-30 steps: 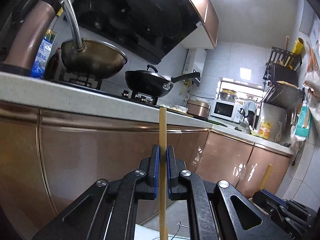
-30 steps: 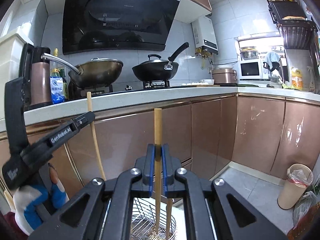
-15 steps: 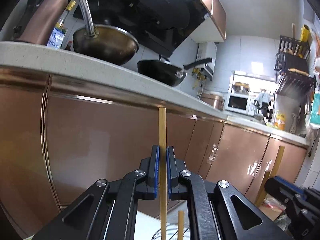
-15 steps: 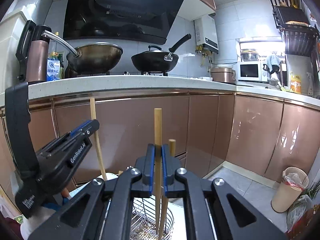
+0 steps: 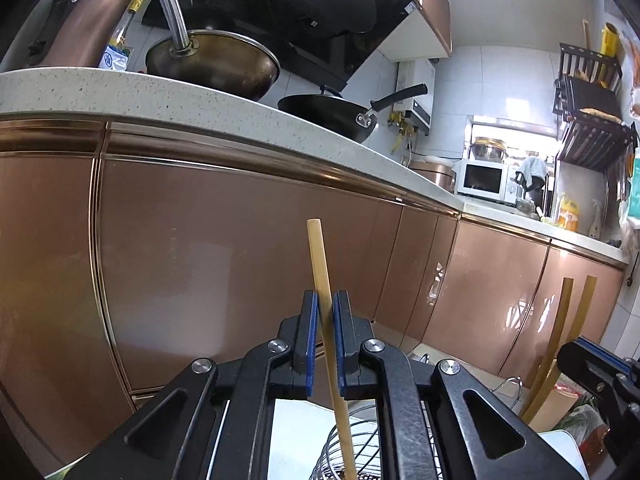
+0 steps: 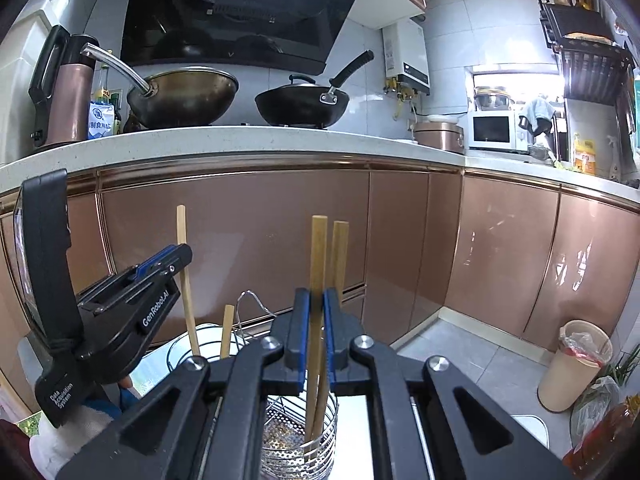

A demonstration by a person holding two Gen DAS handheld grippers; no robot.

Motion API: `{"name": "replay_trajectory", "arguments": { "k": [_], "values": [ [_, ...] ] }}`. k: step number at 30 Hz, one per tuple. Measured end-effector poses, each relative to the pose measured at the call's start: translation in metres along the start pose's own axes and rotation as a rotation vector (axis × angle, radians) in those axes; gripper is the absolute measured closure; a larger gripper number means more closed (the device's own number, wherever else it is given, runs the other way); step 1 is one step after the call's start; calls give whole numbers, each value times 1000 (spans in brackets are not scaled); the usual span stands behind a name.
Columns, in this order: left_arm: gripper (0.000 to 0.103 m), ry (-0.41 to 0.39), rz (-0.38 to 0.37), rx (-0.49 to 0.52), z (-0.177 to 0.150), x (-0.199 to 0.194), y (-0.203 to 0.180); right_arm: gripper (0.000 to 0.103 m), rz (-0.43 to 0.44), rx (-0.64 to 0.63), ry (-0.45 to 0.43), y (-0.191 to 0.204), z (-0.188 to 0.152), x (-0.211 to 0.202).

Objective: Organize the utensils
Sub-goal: 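Lower chopsticks into the holder and open both grippers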

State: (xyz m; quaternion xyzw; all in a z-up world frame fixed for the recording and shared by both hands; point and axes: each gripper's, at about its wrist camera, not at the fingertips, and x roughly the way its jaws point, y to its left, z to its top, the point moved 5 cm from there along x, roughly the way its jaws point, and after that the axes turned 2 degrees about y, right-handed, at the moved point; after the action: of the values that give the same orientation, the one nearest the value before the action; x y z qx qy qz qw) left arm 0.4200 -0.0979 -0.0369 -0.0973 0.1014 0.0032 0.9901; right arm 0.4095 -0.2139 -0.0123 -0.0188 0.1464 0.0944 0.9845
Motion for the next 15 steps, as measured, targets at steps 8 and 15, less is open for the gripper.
{"name": "replay_trajectory", "arguments": {
  "k": [8,15],
  "values": [
    [95,22,7,-13,4,-6,7,96,1,31,7,-4,-2,-9],
    [76,49,-11,-15,6,-14,12,95,0,56,23,-8,-5,-19]
  ]
}}
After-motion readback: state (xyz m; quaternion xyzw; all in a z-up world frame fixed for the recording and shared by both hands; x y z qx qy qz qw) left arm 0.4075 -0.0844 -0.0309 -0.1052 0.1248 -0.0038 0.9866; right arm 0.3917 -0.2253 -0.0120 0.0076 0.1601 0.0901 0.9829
